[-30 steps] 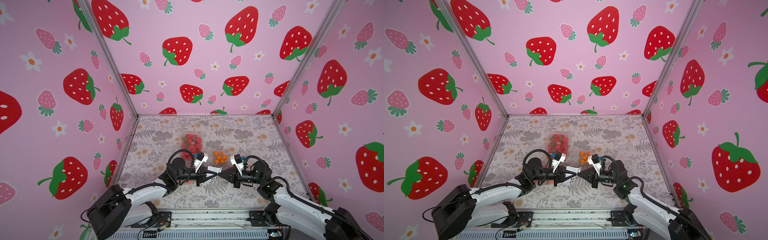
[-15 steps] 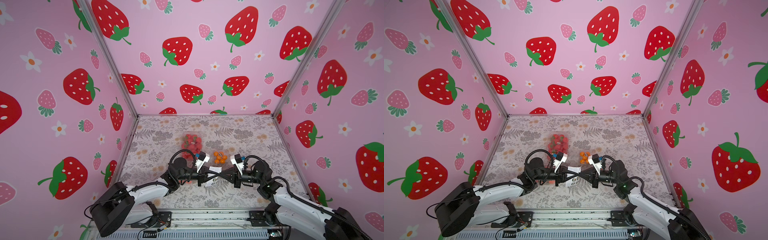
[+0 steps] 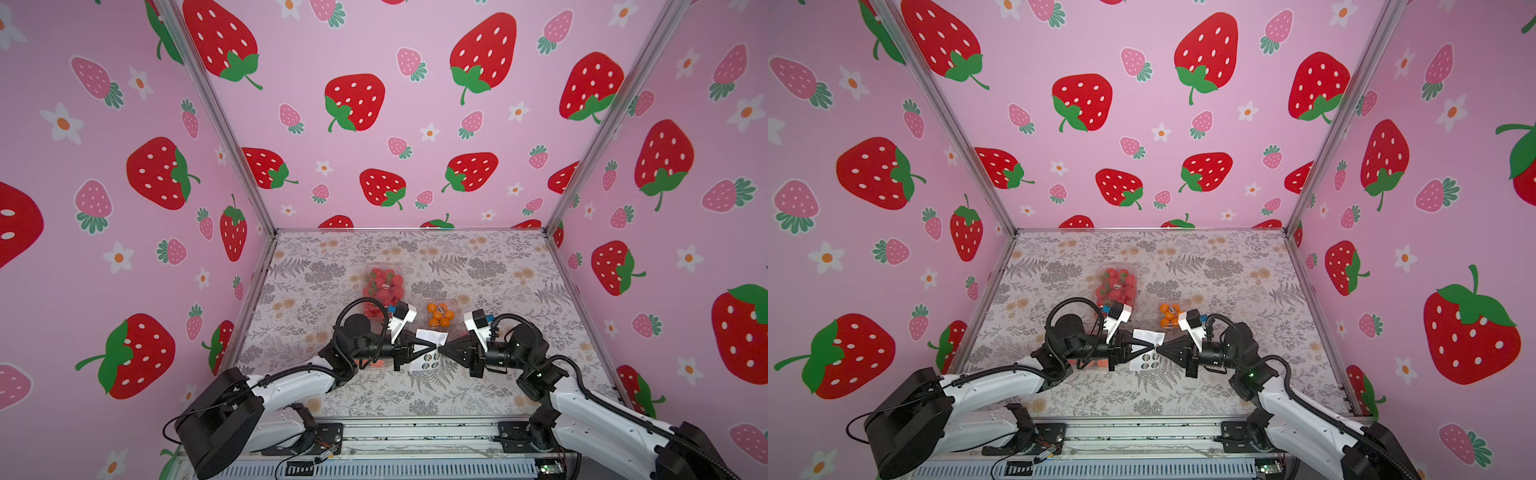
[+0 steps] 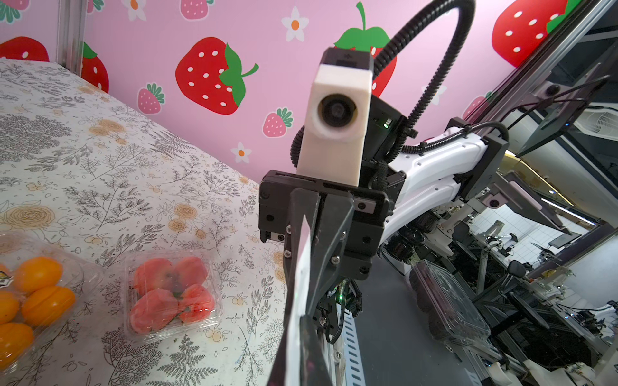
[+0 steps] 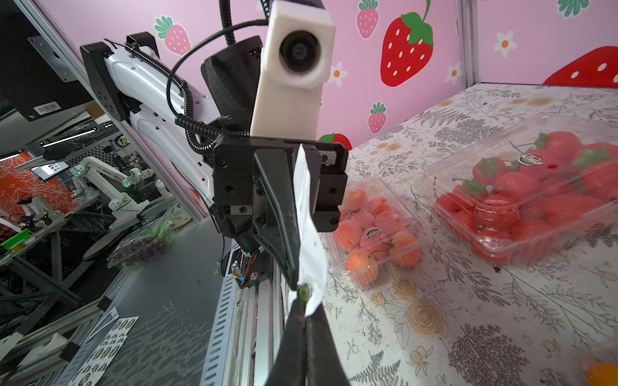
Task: Label fruit boxes
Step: Adjust the label sticker.
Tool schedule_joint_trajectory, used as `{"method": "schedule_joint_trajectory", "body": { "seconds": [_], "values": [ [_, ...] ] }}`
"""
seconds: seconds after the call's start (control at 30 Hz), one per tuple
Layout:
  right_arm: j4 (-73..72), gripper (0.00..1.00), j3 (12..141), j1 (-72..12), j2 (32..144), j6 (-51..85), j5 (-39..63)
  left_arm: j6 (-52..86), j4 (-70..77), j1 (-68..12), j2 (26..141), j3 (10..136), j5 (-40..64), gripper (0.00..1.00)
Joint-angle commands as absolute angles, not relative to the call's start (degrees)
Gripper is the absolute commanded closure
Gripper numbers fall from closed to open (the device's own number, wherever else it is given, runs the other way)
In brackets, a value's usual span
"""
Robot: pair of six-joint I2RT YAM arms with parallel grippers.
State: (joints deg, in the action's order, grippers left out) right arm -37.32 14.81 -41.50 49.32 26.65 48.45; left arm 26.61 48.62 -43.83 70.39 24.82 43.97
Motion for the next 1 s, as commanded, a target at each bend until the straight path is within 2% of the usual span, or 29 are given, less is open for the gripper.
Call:
{"method": "schedule_joint_trajectory", "body": {
  "seconds": [0.0,0.2,0.33,0.6,0.67,0.73,0.87,0.97],
  "values": [
    [-38.85,1.00,15.09,-41.79,48.10,25.08,49.87,26.15,47.40,-43.35,70.20,24.87,42.45,1.00],
    [-38.80,1.00,15.47,-41.76,48.77,24.92,50.45,26.33,47.94,-43.25,70.65,24.88,42.74,1.00],
    [-37.88,0.88,15.76,-41.60,48.92,24.36,49.64,25.93,47.37,-43.24,69.86,24.52,42.62,1.00],
    [-37.27,0.86,17.67,-41.49,50.61,23.77,49.78,26.77,49.04,-43.26,70.36,24.31,43.90,1.00],
    [-36.87,0.82,18.10,-41.52,51.05,23.64,49.31,26.81,49.06,-43.25,70.32,24.35,44.16,1.00],
    [-37.24,0.83,18.27,-41.41,51.64,23.56,49.43,26.86,49.13,-43.25,70.67,24.50,44.54,1.00],
    [-36.84,0.96,18.28,-41.24,51.72,23.15,49.75,26.83,49.06,-43.24,70.63,24.44,44.52,1.00],
    [-36.31,1.00,17.27,-40.33,50.95,23.18,50.23,26.89,48.91,-43.24,70.23,24.30,44.21,1.00]
  ]
}}
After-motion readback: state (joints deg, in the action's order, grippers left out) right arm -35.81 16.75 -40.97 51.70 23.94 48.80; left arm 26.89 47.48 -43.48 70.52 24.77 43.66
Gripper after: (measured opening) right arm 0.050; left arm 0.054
